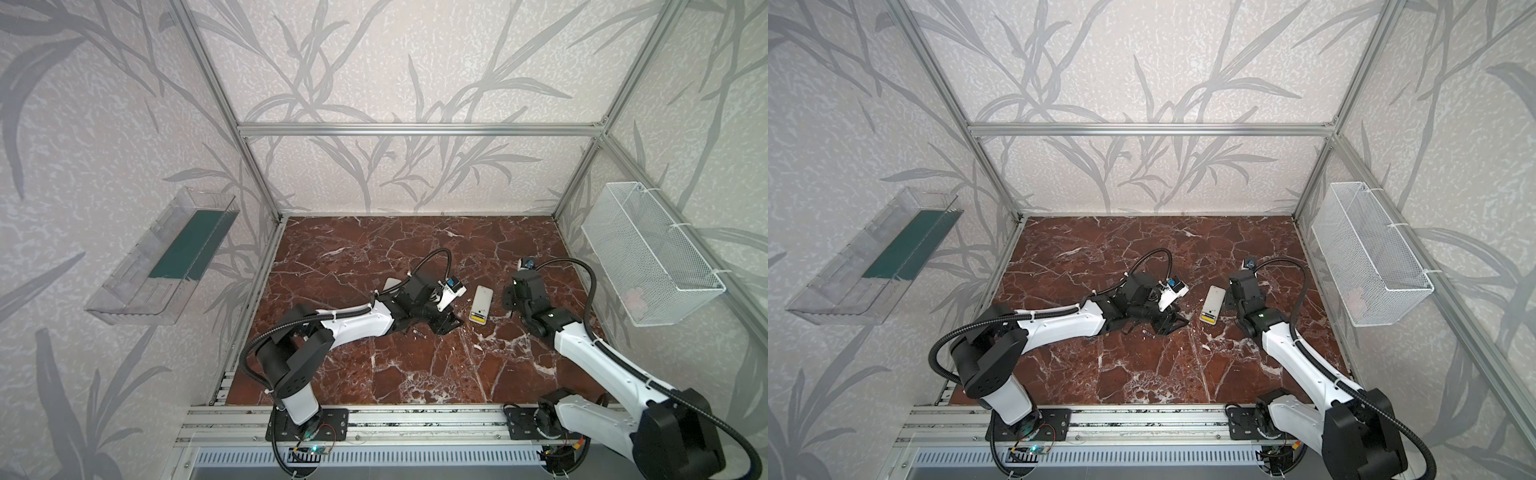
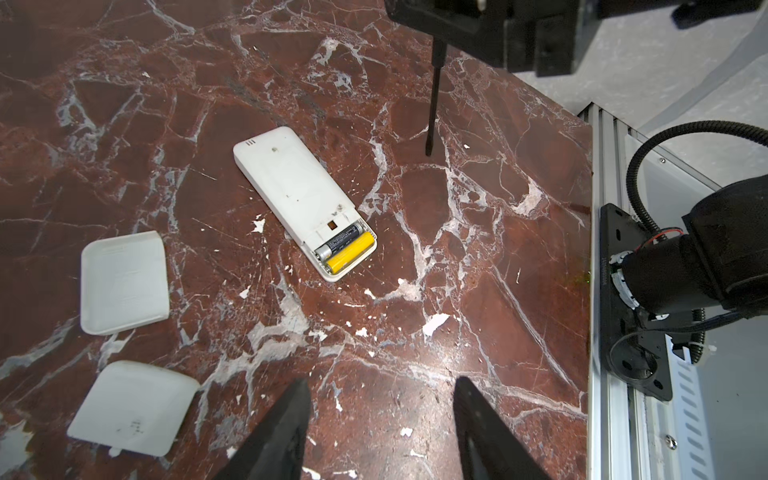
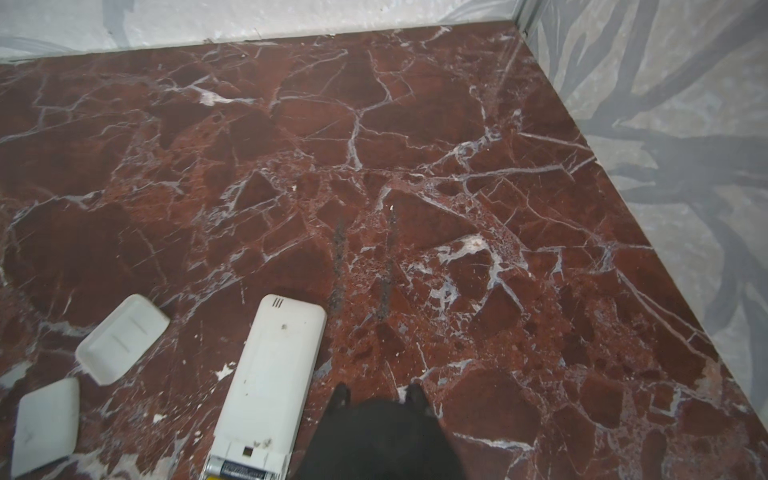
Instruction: Unload the batteries from the remote control
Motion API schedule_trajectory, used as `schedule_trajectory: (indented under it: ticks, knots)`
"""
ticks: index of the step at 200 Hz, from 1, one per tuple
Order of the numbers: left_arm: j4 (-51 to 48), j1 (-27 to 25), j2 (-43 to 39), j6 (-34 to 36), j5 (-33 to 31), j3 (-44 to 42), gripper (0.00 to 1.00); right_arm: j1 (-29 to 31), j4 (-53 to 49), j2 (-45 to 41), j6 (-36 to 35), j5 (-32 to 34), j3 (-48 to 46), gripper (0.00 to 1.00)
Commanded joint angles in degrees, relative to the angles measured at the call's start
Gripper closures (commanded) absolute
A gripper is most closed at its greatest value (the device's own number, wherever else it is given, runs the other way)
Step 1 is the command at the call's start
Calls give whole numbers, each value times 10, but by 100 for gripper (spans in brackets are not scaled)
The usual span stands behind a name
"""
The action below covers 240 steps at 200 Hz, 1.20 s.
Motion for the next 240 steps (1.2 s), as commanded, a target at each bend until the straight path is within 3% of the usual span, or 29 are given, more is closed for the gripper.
schedule_trajectory:
  ticks: [1, 84, 175, 207, 240]
  knots:
    - [0, -1, 13, -6, 3, 17, 43, -12, 77, 32, 18, -41, 9, 100]
    - [15, 35, 54, -30, 26, 61, 45, -26, 203, 191, 31, -147, 49, 100]
    - [39, 52, 53, -69, 28, 35, 46, -14, 260, 255, 62, -237, 100, 100]
    - [67, 53, 54, -124, 19, 22, 46, -11, 239, 239, 51, -230, 105, 100]
    - [96, 47, 64, -195, 27, 20, 48, -15, 185, 203, -7, -189, 101, 100]
